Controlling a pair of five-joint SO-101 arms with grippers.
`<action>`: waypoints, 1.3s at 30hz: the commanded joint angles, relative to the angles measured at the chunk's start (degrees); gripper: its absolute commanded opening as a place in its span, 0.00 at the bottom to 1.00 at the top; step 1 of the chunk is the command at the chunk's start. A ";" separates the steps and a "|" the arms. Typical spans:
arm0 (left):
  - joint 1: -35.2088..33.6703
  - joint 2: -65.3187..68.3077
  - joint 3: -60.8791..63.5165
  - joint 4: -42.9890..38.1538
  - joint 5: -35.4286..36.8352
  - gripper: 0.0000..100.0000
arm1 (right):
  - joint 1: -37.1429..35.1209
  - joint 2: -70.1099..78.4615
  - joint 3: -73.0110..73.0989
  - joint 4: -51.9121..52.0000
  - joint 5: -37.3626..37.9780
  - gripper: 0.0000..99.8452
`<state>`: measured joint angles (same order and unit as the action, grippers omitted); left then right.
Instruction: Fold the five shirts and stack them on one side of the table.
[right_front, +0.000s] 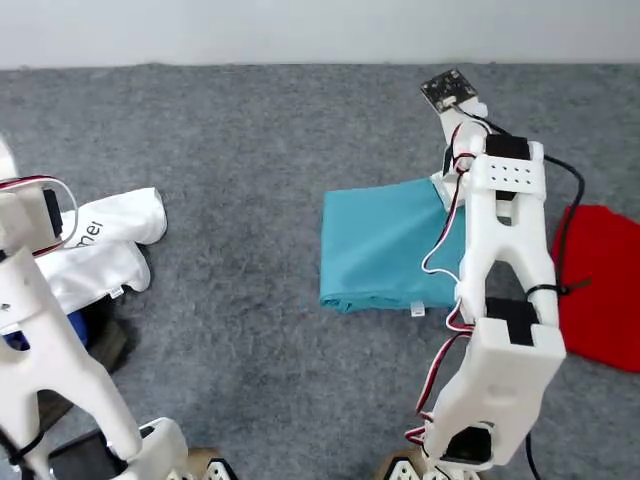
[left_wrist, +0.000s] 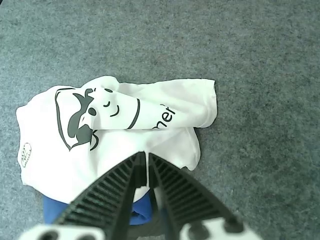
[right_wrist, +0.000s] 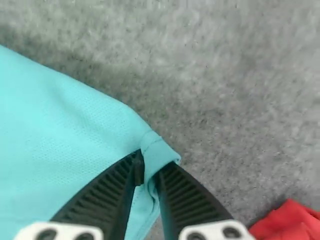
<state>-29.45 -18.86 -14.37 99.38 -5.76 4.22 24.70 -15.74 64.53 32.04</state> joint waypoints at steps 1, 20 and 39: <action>-0.09 -1.85 0.04 -1.05 -0.53 0.02 | 0.66 -0.40 -2.81 -0.13 0.88 0.06; -0.26 -1.85 0.04 -0.97 -0.53 0.02 | -21.49 -8.84 -12.22 35.03 -7.56 0.01; -0.26 -1.85 0.13 -0.70 -0.44 0.02 | -32.22 7.96 1.41 22.02 -12.31 0.01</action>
<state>-29.45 -18.86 -14.37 99.38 -5.76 -28.31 32.00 -14.24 87.74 20.44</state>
